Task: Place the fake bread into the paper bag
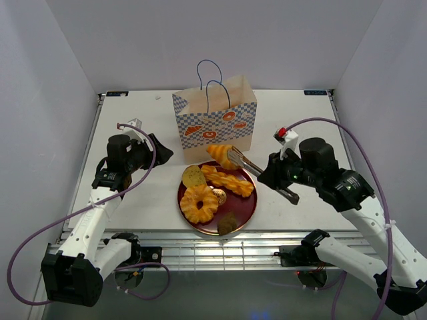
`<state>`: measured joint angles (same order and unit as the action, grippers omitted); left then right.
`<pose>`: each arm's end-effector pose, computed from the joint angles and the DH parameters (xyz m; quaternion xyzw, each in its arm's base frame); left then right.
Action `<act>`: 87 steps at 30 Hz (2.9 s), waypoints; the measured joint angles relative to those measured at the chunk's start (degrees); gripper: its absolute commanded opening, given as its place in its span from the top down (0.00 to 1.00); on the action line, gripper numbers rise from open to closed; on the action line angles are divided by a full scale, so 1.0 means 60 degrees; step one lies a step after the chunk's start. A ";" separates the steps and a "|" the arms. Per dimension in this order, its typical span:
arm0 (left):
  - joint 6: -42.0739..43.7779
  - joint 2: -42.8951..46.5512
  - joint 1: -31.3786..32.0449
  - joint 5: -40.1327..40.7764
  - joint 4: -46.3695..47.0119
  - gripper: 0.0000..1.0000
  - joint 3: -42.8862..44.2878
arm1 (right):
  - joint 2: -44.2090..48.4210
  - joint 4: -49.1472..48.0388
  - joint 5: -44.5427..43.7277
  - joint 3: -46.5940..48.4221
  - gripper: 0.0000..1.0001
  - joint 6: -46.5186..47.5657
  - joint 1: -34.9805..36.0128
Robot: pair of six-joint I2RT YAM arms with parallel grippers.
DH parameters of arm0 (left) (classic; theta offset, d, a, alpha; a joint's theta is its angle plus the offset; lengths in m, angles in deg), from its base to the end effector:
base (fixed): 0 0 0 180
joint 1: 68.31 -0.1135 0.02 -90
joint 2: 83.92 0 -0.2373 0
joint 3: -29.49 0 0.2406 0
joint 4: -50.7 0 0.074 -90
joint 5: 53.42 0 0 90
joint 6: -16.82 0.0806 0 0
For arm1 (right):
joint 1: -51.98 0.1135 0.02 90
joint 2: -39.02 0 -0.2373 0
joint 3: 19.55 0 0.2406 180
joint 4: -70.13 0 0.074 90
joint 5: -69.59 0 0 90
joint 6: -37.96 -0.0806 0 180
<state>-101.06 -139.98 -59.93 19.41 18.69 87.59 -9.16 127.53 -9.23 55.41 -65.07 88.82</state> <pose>0.2525 -0.0613 0.2435 -0.0714 0.8565 -0.2768 0.4298 0.1573 0.1374 0.3208 -0.2256 0.8360 0.2846 0.4113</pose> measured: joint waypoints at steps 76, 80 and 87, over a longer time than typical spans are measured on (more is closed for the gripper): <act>-0.0004 -0.0087 0.0000 -0.0270 0.0004 0.22 0.0000 | -0.4867 -0.1625 0.1027 0.5242 0.42 0.0991 -0.2211; -0.0004 -0.0087 0.0000 -0.0288 0.0004 0.22 0.0000 | -0.4849 -0.1687 0.1056 0.5242 0.41 0.0991 -0.2277; -0.0004 -0.0087 0.0000 -0.0288 0.0004 0.22 0.0000 | -0.4779 -0.1690 0.1027 0.5227 0.41 0.0867 -0.2473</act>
<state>-101.08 -140.50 -59.93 17.68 18.72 87.59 -37.84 117.39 -3.07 86.77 -59.87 73.98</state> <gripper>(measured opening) 0.779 0.594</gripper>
